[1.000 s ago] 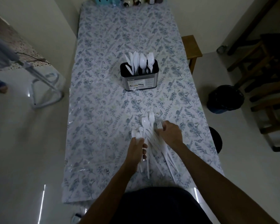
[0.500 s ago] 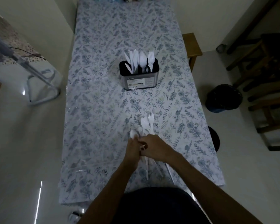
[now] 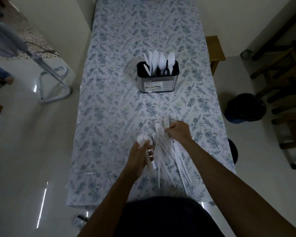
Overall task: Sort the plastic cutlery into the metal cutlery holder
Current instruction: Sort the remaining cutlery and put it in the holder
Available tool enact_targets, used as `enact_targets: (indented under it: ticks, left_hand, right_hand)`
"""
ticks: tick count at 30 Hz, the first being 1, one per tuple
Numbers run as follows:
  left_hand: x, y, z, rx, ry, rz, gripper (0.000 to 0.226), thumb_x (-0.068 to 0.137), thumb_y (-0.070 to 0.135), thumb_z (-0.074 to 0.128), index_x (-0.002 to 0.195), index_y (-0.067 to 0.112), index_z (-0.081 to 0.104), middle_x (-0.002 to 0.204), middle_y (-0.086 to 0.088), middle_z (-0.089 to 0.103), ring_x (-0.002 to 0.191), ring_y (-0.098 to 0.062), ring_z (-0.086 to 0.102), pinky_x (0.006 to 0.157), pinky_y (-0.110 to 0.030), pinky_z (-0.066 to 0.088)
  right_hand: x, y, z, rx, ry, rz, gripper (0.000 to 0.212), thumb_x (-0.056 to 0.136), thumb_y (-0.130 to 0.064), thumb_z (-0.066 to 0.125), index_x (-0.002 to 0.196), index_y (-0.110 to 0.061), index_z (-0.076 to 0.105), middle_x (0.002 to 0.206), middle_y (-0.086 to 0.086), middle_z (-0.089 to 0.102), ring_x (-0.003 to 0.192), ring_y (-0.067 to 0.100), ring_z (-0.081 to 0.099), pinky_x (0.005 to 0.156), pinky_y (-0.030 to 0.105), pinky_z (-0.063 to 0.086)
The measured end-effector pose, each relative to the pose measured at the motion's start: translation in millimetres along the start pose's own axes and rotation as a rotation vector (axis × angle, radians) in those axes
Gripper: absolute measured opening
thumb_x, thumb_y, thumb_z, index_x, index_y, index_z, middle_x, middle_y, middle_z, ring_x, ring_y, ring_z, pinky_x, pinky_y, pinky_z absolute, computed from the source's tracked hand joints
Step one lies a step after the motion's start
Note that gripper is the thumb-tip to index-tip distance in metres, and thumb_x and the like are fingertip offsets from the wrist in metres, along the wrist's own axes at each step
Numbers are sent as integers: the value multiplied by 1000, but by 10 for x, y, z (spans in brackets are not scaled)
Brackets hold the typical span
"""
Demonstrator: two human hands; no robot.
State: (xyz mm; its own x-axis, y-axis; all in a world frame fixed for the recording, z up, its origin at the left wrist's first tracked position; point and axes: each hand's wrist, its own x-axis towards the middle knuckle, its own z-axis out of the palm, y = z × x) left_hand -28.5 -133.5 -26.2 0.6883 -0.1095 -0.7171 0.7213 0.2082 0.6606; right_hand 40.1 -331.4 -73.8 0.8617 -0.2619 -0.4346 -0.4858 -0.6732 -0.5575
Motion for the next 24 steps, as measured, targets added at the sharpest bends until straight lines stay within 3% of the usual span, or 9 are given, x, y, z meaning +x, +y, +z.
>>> enact_targets:
  ticks: [3,5,7,9,13,16,21,23,24]
  left_hand:
    - [16,-76,-48,30,31,28,23,106,24,51,124,11,55,100,-11,67,75,-17,62,69,-32,57]
    - [3,-99,-58,38,57,30,25,108,26,47,126,10,53,100,-11,68,74,-17,62,67,-32,56]
    - [1,-117,-53,52,73,26,25,108,28,45,123,9,53,99,-12,66,72,-17,60,65,-32,55]
    - [-9,-111,-27,57,86,11,24,107,31,48,121,12,53,99,-12,66,73,-18,60,65,-32,55]
    - [-24,-83,55,-3,50,19,20,102,34,58,113,18,56,95,-11,66,78,-21,63,69,-34,56]
    - [-15,-70,116,-22,24,61,26,99,37,62,115,17,57,94,-12,66,82,-24,66,75,-38,57]
    - [32,-105,128,-30,-69,123,44,103,36,56,121,-4,61,111,-33,68,100,-43,69,79,-45,60]
    - [43,-151,76,-37,-47,144,35,106,27,52,121,-4,60,106,-33,68,92,-40,70,73,-42,60]
    - [41,-161,44,-43,-13,148,30,106,23,51,120,-2,60,101,-29,69,84,-34,70,69,-38,59]
  right_hand:
    - [-5,73,-16,77,61,50,15,75,-20,73,69,-6,73,62,8,71,53,16,65,58,27,58]
    - [-88,83,-79,226,145,98,14,78,-19,73,86,-8,68,74,4,72,63,17,69,60,31,59]
    - [-189,75,-154,365,276,91,16,87,-17,69,100,-9,62,83,1,69,66,11,66,55,22,53]
    - [-277,58,-207,415,424,3,13,91,-14,67,102,-11,61,86,-2,67,72,9,65,60,17,52]
    - [-522,-15,-247,454,511,-153,11,94,-13,66,104,-14,61,89,-4,67,79,-1,65,70,15,55]
    - [-792,-144,-222,431,438,-277,10,94,-11,66,104,-13,62,88,-5,66,79,-4,64,72,11,53]
    - [-1112,-228,42,347,-68,-354,5,90,-19,74,93,-17,70,83,-6,74,74,1,71,72,19,58]
    - [-1080,-218,47,311,-109,-394,6,93,-19,70,91,-15,74,80,-5,75,67,2,71,67,23,61]
    - [-999,-210,15,306,-53,-375,7,93,-18,69,91,-14,74,80,-4,75,65,2,71,65,22,61]
